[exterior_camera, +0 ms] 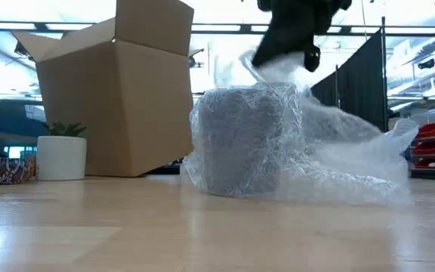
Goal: Wrap mug
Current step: Wrap the blue mug with bubble wrap
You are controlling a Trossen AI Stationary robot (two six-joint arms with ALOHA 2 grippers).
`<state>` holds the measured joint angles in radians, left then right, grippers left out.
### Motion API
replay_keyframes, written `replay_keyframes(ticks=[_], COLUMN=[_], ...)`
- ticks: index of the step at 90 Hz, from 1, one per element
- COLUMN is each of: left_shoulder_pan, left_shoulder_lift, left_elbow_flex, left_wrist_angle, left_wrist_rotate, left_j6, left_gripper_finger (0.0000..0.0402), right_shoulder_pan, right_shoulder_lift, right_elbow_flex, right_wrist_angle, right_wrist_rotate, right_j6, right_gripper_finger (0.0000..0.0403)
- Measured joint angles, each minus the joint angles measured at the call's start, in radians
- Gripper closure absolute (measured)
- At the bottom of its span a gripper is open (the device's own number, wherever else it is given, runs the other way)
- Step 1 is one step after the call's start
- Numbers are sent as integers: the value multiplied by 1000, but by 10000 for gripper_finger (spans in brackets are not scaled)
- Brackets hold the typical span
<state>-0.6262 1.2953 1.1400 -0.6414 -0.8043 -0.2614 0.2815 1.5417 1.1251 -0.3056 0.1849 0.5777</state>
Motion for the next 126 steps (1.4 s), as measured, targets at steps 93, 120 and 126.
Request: replay_keyframes(ticks=[93, 120, 126], left_shoulder_pan=[145, 150, 151], left_shoulder_lift=[345, 465, 470], left_elbow_flex=[0, 27, 29], left_wrist_angle=[474, 517, 520], left_wrist_rotate=[-8, 75, 93], left_j6=[269, 320, 328], left_gripper_finger=[273, 273, 273], right_shoulder_pan=[37, 57, 58], right_shoulder_lift=[96, 96, 96], right_elbow_flex=[1, 1, 1], right_wrist_angle=[185, 170, 168], right_wrist_rotate=[-211, -203, -182], right_j6=[-103, -136, -137], right_gripper_finger=[403, 400, 395])
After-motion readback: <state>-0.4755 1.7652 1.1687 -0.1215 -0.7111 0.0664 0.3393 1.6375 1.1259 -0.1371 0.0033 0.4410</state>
